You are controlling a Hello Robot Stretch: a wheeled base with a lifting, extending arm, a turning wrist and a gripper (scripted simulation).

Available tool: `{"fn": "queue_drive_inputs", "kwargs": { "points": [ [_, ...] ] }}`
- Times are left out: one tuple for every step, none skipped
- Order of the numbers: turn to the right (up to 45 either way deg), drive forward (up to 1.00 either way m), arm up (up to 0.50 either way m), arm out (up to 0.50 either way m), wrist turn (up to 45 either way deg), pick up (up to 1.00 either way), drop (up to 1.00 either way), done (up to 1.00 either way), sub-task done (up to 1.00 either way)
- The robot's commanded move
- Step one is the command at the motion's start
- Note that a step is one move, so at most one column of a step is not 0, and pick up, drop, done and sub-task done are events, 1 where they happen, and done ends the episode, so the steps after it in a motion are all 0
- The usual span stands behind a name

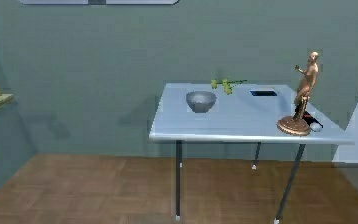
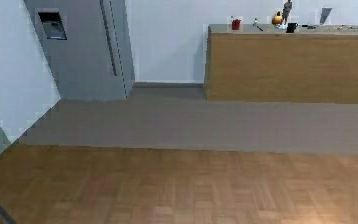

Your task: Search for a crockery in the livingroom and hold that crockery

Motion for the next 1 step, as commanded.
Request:
{"fn": "queue_drive_inputs", "kwargs": {
  "points": [
    [9.0,0.00,0.00,0.00,0.0,0.00,0.00,0.00,0.00]
  ]
}}
